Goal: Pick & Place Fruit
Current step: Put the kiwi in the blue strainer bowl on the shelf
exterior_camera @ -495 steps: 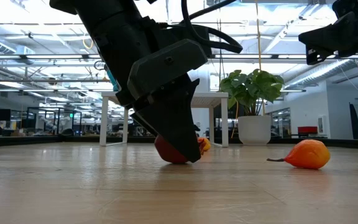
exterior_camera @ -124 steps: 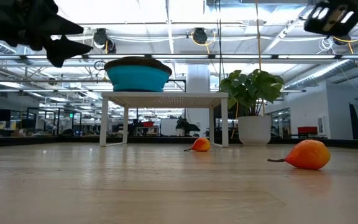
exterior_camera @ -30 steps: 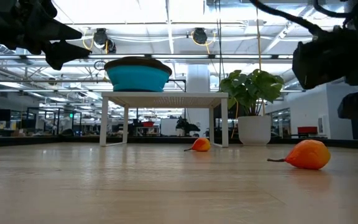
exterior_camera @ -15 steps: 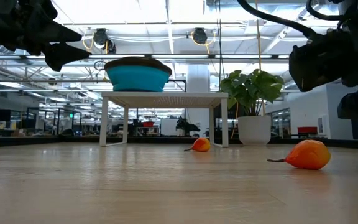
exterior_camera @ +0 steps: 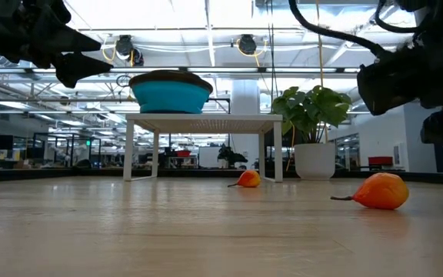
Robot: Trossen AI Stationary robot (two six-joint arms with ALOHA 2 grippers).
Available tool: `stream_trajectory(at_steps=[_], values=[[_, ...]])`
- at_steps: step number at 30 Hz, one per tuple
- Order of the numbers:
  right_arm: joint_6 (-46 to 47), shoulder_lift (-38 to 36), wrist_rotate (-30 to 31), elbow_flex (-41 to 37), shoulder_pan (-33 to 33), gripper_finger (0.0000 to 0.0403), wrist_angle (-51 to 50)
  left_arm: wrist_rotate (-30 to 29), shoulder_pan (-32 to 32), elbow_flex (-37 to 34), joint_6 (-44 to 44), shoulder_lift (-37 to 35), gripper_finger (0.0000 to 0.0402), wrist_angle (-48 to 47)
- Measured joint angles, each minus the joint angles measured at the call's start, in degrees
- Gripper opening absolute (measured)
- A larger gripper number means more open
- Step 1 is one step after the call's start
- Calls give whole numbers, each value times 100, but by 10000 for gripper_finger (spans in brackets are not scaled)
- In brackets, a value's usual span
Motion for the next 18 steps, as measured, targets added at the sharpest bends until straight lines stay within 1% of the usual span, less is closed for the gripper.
stream_trajectory(at_steps=[4,7,9,12,15,18], values=[[153,-353,44,11,-171,224,207,1,0,0,-1,-1,283,7],[187,-673,343,11,-255,220,665,1,0,0,0,-2,283,13],[165,-898,695,17,-321,219,1154,3,0,0,-42,1,283,23],[-56,-1183,1396,17,-403,222,1842,4,0,0,-249,1,283,126],[-498,-1434,2187,24,-505,223,2540,5,0,0,-485,3,283,260],[-1093,-1611,2809,26,-637,221,3185,7,0,0,-697,7,283,405]])
